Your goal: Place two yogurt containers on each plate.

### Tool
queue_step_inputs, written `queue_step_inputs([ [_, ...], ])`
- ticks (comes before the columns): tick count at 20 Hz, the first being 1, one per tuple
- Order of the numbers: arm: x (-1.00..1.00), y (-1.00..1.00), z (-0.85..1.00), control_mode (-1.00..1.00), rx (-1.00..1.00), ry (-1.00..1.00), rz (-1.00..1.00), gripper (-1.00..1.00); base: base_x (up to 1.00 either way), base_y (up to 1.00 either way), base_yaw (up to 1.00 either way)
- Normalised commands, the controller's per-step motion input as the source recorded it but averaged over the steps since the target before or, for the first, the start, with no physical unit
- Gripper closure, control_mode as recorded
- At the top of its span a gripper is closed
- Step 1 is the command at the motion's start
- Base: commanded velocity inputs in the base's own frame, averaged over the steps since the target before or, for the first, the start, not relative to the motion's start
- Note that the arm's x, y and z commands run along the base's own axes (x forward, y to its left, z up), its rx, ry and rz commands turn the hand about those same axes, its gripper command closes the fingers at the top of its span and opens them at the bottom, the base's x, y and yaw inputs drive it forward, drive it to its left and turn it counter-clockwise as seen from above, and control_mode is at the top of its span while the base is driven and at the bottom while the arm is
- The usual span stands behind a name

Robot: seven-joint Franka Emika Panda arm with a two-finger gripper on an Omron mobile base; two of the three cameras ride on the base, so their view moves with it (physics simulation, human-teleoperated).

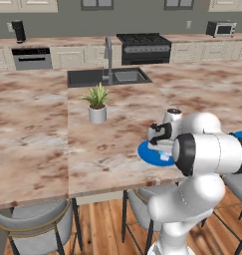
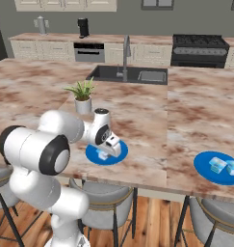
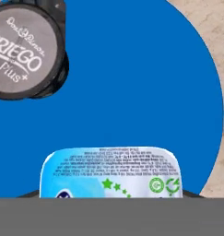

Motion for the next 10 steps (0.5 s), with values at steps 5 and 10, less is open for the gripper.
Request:
queue_step_inputs([
  [5, 0.06, 0.00, -0.07, -1.00, 0.01, 0.00, 0.00, -1.00, 0.00, 0.00, 0.00],
  [10, 0.00, 0.00, 0.02, -1.00, 0.00, 0.00, -0.03, -1.00, 0.00, 0.00, 0.00],
])
